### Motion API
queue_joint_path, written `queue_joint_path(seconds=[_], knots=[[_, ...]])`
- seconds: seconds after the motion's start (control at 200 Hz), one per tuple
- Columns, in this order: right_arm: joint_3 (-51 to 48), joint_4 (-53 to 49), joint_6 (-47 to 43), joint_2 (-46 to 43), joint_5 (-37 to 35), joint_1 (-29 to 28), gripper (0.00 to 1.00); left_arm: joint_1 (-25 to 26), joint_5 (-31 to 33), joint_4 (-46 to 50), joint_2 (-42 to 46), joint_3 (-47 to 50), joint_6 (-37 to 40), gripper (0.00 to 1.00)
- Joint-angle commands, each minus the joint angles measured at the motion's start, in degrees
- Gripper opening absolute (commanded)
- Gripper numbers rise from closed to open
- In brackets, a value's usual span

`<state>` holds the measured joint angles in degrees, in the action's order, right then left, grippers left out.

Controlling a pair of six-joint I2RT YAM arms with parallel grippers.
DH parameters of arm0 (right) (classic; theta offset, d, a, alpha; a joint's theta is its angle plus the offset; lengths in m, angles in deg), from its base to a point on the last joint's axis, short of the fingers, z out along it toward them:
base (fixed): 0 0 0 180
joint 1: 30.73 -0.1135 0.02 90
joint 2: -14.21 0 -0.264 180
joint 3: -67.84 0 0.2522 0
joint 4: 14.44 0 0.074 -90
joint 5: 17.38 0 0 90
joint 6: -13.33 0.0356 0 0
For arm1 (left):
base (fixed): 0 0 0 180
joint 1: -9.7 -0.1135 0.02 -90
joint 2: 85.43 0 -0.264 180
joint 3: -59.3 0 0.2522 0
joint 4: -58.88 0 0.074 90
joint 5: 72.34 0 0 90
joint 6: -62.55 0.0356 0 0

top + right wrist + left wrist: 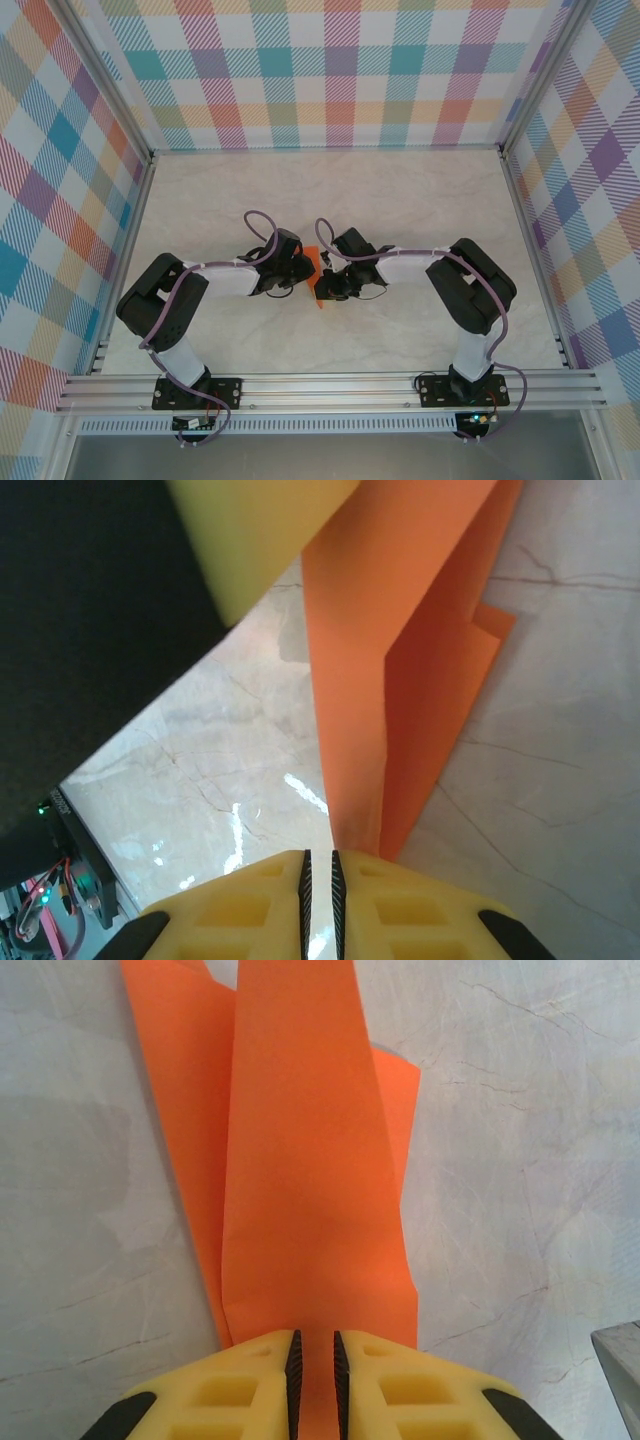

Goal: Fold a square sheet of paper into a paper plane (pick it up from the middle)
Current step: Fold the wing for the fifth time at the center of the table.

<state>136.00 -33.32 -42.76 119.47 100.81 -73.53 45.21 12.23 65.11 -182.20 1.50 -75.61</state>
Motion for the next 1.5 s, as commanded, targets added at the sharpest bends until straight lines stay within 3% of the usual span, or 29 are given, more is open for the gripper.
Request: queue_joint_path(seconds=[0.0,0.63,1.02,1.495], knots=[[-0.91,1.46,0.28,-1.26,2.83,0.09,0.16,0.18,0.59,1.01,1.06,1.16,0.52,0.19],[0.32,1.26,-1.92,4.82,5.65,-0.34,0.16,0.16,1.87,-0.02,-0.01,3.19,-1.88,0.17],[-0.22,-0.84,-2.70,-1.71,3.61,-1.48,0.15,0.17,2.27,-0.42,0.40,4.24,-2.56,0.17],[0.69,-3.97,-2.16,4.17,0.48,-2.64,0.14,0.18,2.27,-0.05,0.53,4.00,-2.62,0.17]])
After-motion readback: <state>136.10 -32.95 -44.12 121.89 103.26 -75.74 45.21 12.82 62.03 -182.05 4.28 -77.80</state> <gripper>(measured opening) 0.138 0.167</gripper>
